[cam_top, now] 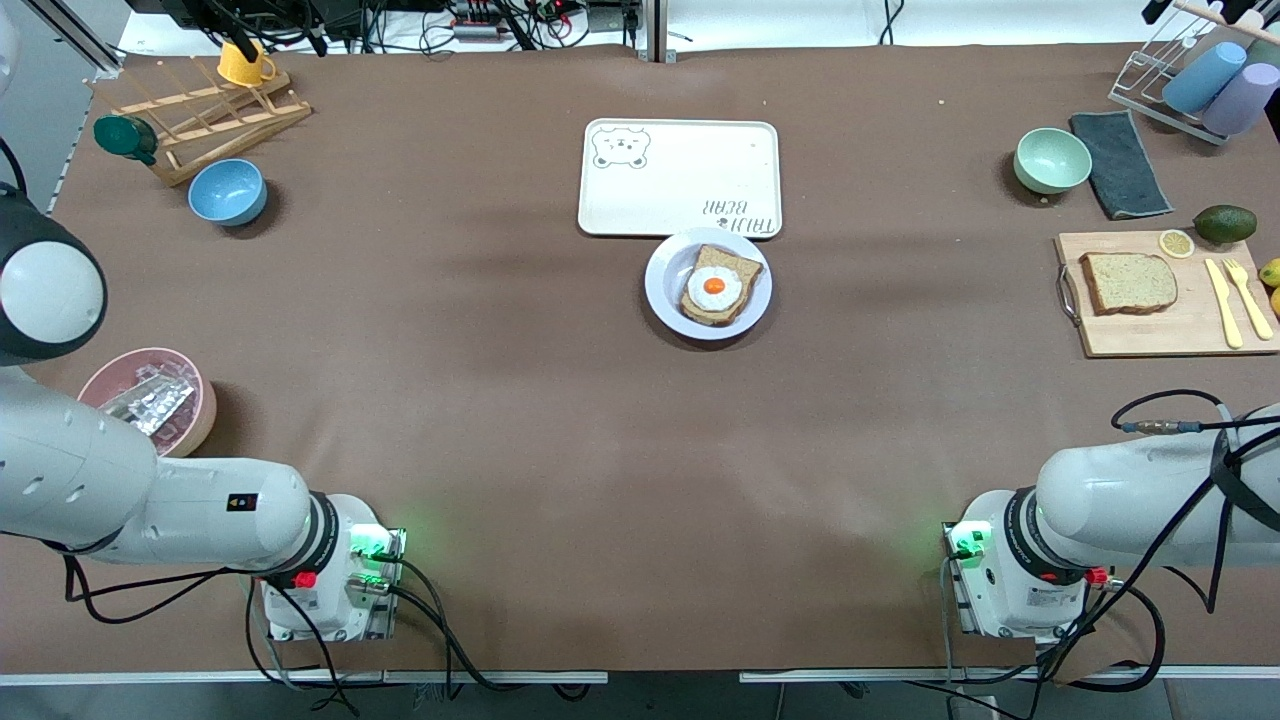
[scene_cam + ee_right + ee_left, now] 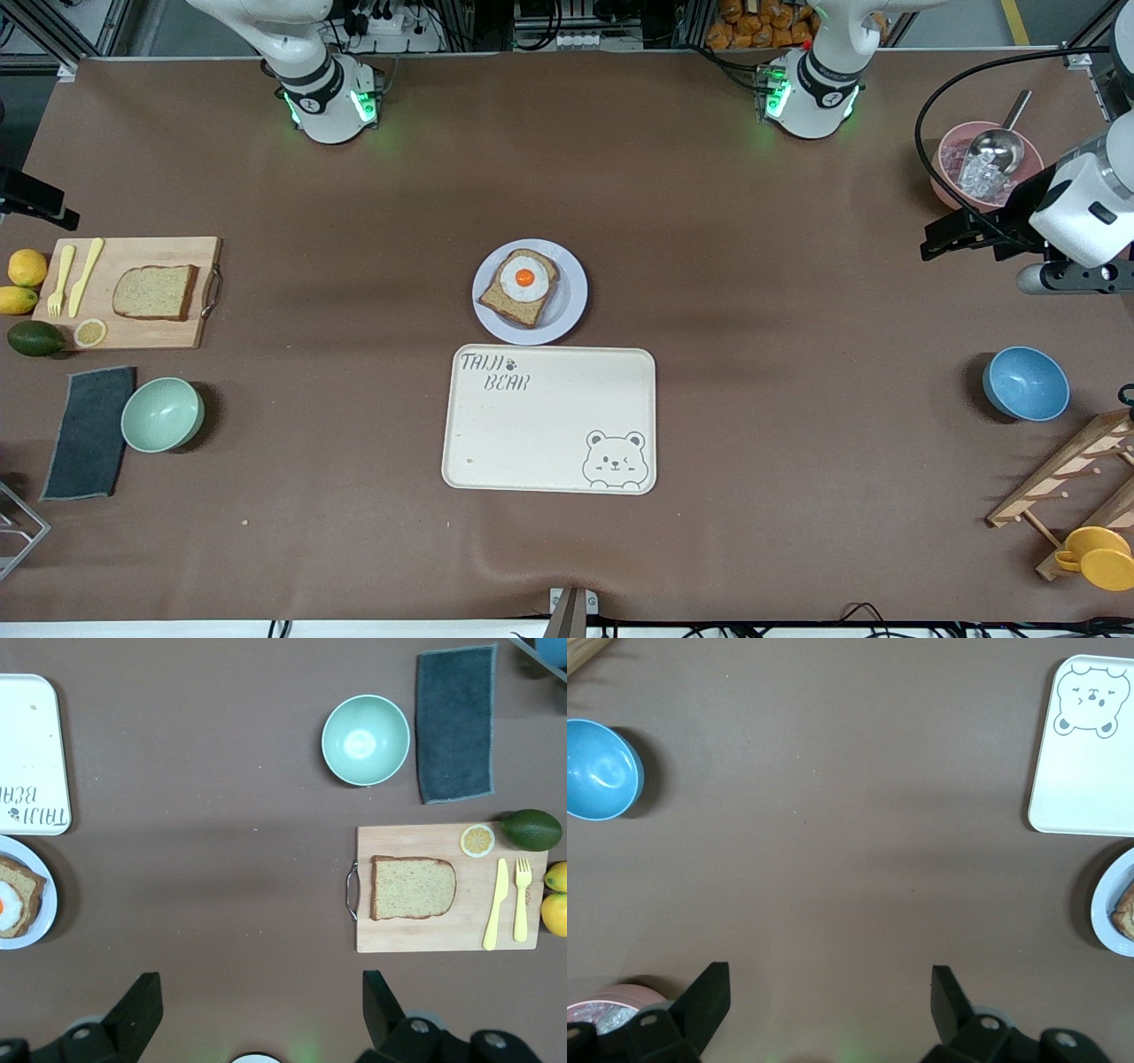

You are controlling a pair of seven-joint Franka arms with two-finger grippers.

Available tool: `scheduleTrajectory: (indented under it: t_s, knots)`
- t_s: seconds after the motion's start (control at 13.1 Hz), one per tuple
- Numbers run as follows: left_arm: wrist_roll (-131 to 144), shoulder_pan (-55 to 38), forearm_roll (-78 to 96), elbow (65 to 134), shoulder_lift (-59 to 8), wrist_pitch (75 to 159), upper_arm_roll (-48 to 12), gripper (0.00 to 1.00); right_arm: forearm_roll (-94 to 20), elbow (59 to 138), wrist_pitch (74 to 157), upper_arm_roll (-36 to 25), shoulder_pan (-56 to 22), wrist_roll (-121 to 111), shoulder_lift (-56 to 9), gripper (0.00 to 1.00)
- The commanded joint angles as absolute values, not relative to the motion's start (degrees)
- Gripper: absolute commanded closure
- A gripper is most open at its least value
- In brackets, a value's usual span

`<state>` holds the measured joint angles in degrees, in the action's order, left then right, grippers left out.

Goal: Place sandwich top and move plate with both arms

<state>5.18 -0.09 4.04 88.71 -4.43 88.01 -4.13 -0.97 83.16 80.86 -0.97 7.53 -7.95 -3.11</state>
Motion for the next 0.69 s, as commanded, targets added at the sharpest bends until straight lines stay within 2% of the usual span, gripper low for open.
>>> scheduleTrajectory:
  t_s: [0.0, 0.38, 0.61]
  knots:
    - [5.01, 0.18, 5.10, 88.24, -4.39, 87.54, -4.04, 0.00, -0.44, 82.53, 81.04, -0.79, 6.86, -8.26, -3.96, 0.00]
    - [4.92, 0.18, 5.19, 88.15, -4.66, 87.54, -4.04, 0.00, -0.44, 82.62, 81.04, -0.70, 5.98, -8.26, -4.83, 0.00]
    - [4.92, 0.26, 5.19, 88.24, -4.66, 87.54, -4.04, 0.00, -0.53, 82.53, 81.12, -0.70, 5.01, -8.26, -7.46, 0.00]
